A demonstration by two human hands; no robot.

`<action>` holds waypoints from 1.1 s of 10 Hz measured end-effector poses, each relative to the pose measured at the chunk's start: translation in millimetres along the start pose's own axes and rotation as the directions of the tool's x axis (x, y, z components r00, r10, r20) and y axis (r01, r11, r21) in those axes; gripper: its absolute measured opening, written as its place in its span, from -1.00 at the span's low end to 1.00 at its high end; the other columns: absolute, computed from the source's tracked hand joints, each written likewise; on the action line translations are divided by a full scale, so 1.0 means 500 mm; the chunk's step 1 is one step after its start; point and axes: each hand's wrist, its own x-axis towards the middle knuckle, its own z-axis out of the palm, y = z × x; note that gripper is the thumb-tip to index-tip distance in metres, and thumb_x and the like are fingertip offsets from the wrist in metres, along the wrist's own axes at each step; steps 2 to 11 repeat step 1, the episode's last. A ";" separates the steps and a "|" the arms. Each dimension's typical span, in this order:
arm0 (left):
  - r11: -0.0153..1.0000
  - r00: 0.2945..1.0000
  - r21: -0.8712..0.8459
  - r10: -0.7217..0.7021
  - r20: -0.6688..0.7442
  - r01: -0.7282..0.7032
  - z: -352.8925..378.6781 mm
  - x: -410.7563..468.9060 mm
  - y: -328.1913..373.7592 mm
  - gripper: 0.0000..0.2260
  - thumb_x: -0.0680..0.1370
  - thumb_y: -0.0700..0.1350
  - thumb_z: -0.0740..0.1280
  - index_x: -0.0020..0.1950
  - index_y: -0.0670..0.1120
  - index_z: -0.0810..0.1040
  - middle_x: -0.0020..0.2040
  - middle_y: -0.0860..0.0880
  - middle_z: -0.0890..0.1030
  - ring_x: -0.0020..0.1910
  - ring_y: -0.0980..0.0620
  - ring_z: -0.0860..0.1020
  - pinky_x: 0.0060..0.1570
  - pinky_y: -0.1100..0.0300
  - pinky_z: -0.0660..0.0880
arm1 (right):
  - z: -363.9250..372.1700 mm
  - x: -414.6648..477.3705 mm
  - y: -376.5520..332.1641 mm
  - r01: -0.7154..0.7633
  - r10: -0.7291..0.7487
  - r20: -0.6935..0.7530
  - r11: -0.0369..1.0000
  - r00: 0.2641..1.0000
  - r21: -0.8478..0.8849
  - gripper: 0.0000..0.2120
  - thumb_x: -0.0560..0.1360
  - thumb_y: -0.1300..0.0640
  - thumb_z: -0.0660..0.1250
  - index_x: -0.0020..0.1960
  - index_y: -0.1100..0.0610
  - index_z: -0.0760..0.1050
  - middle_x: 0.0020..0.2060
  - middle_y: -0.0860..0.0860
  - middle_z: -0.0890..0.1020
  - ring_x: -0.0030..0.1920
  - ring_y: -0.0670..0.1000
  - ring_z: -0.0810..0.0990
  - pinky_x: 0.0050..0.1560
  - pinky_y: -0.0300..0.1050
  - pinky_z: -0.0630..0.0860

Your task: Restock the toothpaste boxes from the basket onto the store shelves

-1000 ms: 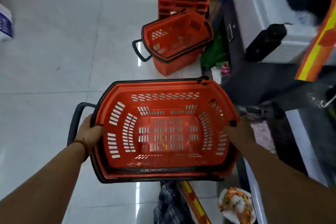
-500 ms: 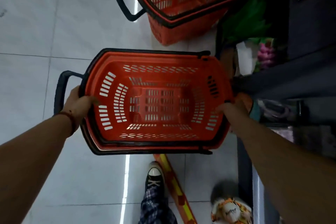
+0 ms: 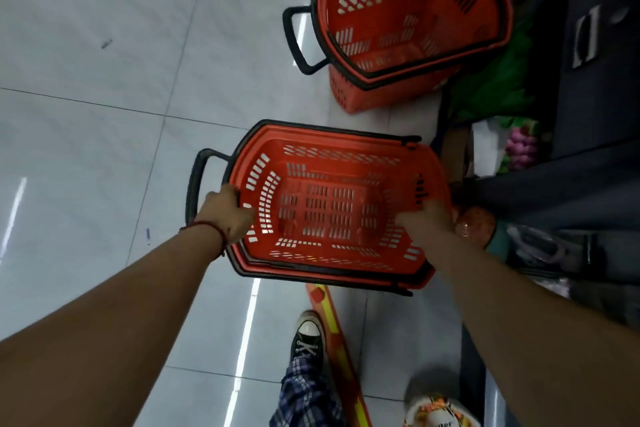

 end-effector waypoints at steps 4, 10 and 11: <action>0.991 0.988 -0.101 0.070 -0.137 -0.085 -0.056 -0.131 0.012 -0.61 0.57 -0.05 0.37 0.39 -0.09 0.48 0.19 -0.07 0.62 0.13 -0.12 0.60 0.14 0.07 0.51 | 0.019 -0.136 -0.087 0.087 -0.079 0.121 0.994 0.989 -0.060 -0.80 0.46 0.22 0.46 -0.02 0.02 0.50 -0.14 -0.02 0.60 -0.07 0.06 0.58 0.01 -0.11 0.46; 0.991 0.988 -0.101 0.070 -0.137 -0.085 -0.056 -0.131 0.012 -0.61 0.57 -0.05 0.37 0.39 -0.09 0.48 0.19 -0.07 0.62 0.13 -0.12 0.60 0.14 0.07 0.51 | 0.019 -0.136 -0.087 0.087 -0.079 0.121 0.994 0.989 -0.060 -0.80 0.46 0.22 0.46 -0.02 0.02 0.50 -0.14 -0.02 0.60 -0.07 0.06 0.58 0.01 -0.11 0.46; 0.991 0.988 -0.101 0.070 -0.137 -0.085 -0.056 -0.131 0.012 -0.61 0.57 -0.05 0.37 0.39 -0.09 0.48 0.19 -0.07 0.62 0.13 -0.12 0.60 0.14 0.07 0.51 | 0.019 -0.136 -0.087 0.087 -0.079 0.121 0.994 0.989 -0.060 -0.80 0.46 0.22 0.46 -0.02 0.02 0.50 -0.14 -0.02 0.60 -0.07 0.06 0.58 0.01 -0.11 0.46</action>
